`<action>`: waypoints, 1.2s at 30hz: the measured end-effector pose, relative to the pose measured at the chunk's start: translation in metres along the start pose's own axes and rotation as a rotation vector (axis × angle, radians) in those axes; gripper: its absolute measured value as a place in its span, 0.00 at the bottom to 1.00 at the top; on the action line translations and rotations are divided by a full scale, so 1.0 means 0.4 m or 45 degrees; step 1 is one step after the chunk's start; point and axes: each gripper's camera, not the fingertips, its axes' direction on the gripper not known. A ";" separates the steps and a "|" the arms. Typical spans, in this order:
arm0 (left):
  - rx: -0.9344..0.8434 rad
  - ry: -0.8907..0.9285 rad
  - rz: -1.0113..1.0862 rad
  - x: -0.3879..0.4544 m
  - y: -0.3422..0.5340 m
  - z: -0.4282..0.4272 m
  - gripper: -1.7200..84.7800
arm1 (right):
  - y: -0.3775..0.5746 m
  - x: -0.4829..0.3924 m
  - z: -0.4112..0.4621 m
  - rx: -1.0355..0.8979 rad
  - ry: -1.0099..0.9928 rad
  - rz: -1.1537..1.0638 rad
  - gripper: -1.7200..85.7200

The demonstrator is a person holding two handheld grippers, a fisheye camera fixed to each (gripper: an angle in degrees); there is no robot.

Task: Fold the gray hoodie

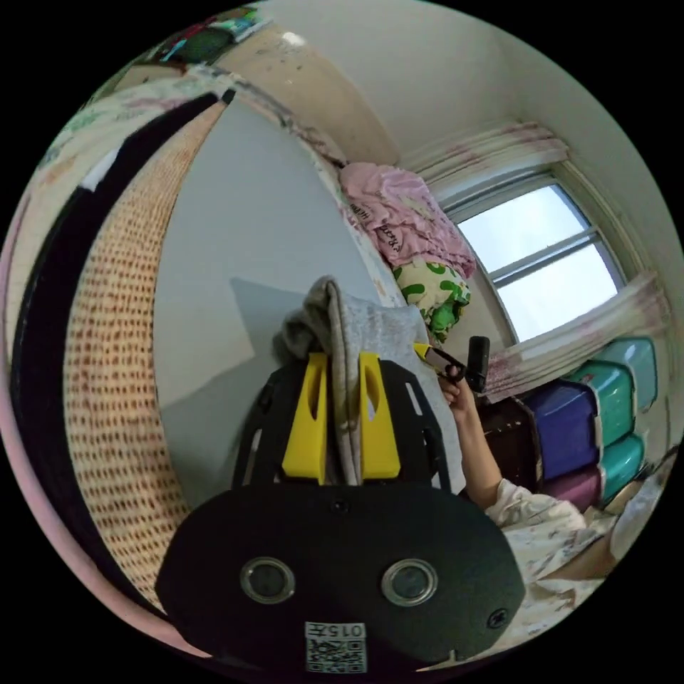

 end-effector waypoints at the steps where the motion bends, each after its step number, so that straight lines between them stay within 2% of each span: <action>1: 0.030 -0.038 0.061 0.035 0.023 -0.025 0.10 | 0.030 -0.035 -0.025 0.048 -0.036 -0.088 0.11; 5: 0.339 -0.053 0.304 0.225 0.222 -0.304 0.09 | 0.150 -0.210 -0.117 0.203 -0.191 -0.454 0.11; 8: 0.553 -0.076 0.469 0.362 0.386 -0.542 0.09 | 0.227 -0.335 -0.145 0.225 -0.327 -0.655 0.11; 11: 0.688 -0.244 0.648 0.512 0.537 -0.744 0.09 | 0.304 -0.440 -0.115 0.245 -0.367 -0.863 0.10; 17: 0.826 -0.618 0.710 0.650 0.698 -0.984 0.09 | 0.352 -0.504 0.092 0.223 -0.587 -0.921 0.10; 21: 0.829 -0.751 0.571 0.597 0.699 -1.078 0.09 | 0.347 -0.513 0.272 0.135 -0.658 -0.867 0.10; 25: 0.793 -0.773 0.383 0.439 0.642 -1.102 0.09 | 0.330 -0.490 0.524 0.019 -0.577 -0.784 0.10; 27: 0.712 -0.868 0.203 0.278 0.560 -1.061 0.10 | 0.308 -0.467 0.668 -0.034 -0.455 -0.717 0.10; 28: 0.704 -0.921 0.134 0.234 0.542 -1.044 0.11 | 0.294 -0.447 0.771 -0.062 -0.317 -0.649 0.11; 30: 0.724 -1.197 -0.096 0.124 0.518 -0.965 0.13 | 0.293 -0.416 0.890 -0.034 -0.009 -0.599 0.11; 31: 0.741 -1.240 -0.128 0.118 0.525 -0.945 0.13 | 0.307 -0.403 0.933 -0.025 0.128 -0.615 0.11; 34: 0.688 -1.121 -0.045 0.145 0.563 -0.822 0.12 | 0.381 -0.393 0.976 -0.051 0.096 -0.784 0.10; 36: 0.551 -1.133 -0.015 0.165 0.569 -0.703 0.13 | 0.430 -0.396 1.004 -0.069 0.115 -0.882 0.10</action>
